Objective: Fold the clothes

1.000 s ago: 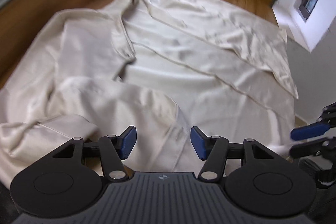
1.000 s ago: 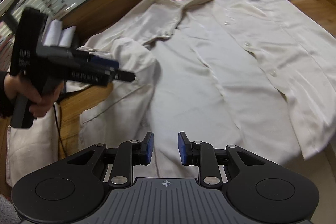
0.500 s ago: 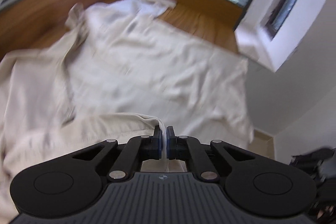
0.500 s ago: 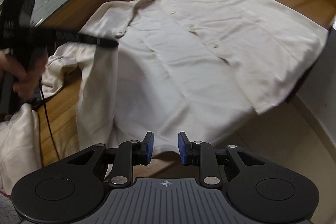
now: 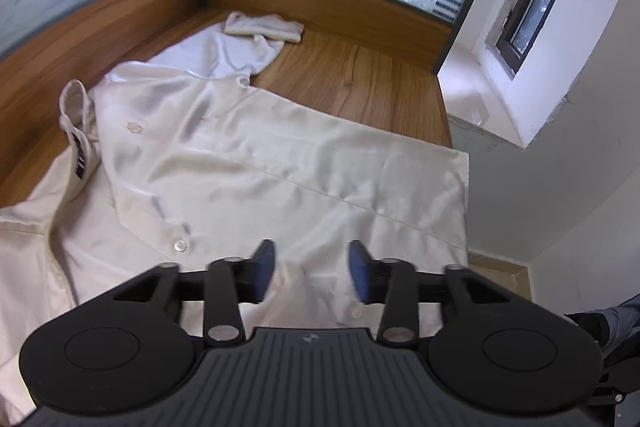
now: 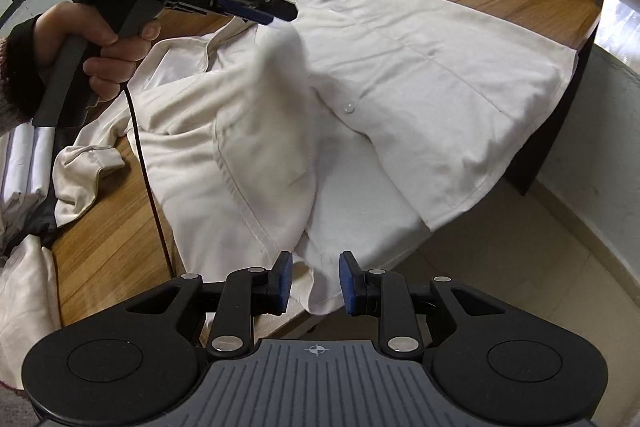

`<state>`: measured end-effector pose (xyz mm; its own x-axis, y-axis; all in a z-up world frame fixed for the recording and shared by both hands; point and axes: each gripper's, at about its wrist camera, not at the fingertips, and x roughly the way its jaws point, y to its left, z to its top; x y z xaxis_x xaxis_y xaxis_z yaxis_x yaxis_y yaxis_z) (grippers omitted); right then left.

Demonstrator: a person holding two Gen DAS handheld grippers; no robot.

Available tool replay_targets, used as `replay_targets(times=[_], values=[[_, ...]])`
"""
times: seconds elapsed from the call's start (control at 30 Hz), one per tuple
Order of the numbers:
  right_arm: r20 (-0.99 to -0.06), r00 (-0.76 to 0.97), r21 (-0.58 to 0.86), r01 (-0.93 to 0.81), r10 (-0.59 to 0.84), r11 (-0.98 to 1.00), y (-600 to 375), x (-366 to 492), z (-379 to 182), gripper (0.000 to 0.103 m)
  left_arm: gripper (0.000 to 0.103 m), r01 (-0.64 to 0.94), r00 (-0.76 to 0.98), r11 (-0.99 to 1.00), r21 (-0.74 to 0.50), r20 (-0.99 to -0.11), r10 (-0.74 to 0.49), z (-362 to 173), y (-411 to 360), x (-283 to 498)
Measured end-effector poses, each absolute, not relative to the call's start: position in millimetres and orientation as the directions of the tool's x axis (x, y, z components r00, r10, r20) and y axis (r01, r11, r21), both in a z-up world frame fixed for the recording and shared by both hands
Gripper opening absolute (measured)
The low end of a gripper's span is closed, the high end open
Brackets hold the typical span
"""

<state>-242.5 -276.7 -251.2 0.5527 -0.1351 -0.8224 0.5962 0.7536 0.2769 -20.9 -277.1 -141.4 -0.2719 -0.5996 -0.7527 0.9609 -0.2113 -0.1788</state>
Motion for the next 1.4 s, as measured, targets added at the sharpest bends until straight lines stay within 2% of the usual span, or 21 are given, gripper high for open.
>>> replay_targets(times=[0.07, 0.17, 0.27, 0.83, 1.1, 1.2, 1.4], values=[[-0.820, 0.558, 0.279, 0.585, -0.128, 0.761, -277.1, -236.1, -251.3, 0.028, 0.060, 0.966, -0.256, -0.192, -0.173, -0.748, -0.612, -137.7, -267.4, -10.6], [-0.818, 0.564, 0.275, 0.556, -0.113, 0.784, -275.1, -222.5, -253.7, 0.029, 0.064, 0.976, -0.218, -0.153, -0.156, -0.749, -0.625, -133.6, -248.7, 8.3], [-0.826, 0.557, 0.263, 0.520, -0.089, 0.812, -271.4, -209.0, -260.0, 0.034, 0.064, 0.986, -0.164, -0.107, -0.124, -0.760, -0.629, -132.4, -224.8, 29.0], [-0.827, 0.535, 0.381, 0.309, 0.171, 0.871, -217.0, -199.2, -284.4, 0.034, 0.065, 0.998, -0.032, 0.036, -0.061, -0.844, -0.535, -177.5, -103.0, 75.7], [-0.778, 0.626, 0.324, 0.328, 0.053, 0.887, -210.8, -193.3, -272.9, 0.034, 0.065, 0.997, -0.001, 0.059, -0.039, -0.839, -0.545, -176.8, -82.9, 80.3], [-0.813, 0.582, 0.251, 0.302, 0.031, 0.920, -202.8, -187.4, -279.6, 0.034, 0.065, 0.997, 0.011, 0.071, -0.034, -0.834, -0.552, -174.8, -82.1, 82.5], [-0.825, 0.564, 0.242, 0.308, 0.028, 0.920, -193.5, -200.2, -283.8, 0.034, 0.065, 0.995, 0.027, 0.098, -0.035, -0.825, -0.565, -173.3, -82.2, 88.0]])
